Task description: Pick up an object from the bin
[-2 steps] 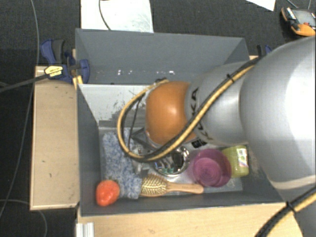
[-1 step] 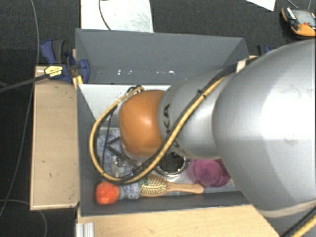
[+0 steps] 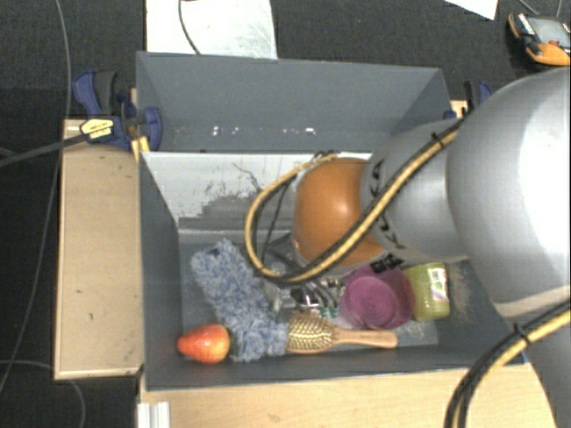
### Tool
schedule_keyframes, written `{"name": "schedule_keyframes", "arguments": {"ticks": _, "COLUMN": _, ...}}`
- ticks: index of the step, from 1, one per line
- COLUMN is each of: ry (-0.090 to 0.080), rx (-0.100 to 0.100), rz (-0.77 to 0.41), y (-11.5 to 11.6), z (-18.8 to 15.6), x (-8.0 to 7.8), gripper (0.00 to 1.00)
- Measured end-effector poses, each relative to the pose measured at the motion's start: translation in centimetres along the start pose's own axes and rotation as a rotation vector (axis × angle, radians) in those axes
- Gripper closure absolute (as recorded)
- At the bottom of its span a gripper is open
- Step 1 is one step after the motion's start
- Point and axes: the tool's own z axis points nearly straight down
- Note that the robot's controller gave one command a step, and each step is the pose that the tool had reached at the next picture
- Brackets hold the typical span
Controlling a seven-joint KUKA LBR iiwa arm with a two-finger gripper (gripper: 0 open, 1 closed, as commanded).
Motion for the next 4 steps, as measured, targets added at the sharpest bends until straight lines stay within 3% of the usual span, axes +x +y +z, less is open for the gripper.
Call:
{"name": "schedule_keyframes", "arguments": {"ticks": 1, "ry": -0.011, "rx": -0.012, "rz": -0.074, "y": 6.7, "z": 0.0, "x": -0.2, "gripper": 1.00}}
{"name": "schedule_keyframes", "arguments": {"ticks": 2, "ry": -0.014, "rx": 0.005, "rz": -0.076, "y": -5.3, "z": -9.3, "x": -5.4, "gripper": 0.00}}
{"name": "schedule_keyframes", "arguments": {"ticks": 3, "ry": -0.006, "rx": 0.003, "rz": -0.082, "y": -4.8, "z": -8.9, "x": -5.2, "gripper": 0.00}}
{"name": "schedule_keyframes", "arguments": {"ticks": 4, "ry": -0.006, "rx": 0.005, "rz": -0.016, "y": -4.2, "z": -0.3, "x": -4.4, "gripper": 0.00}}
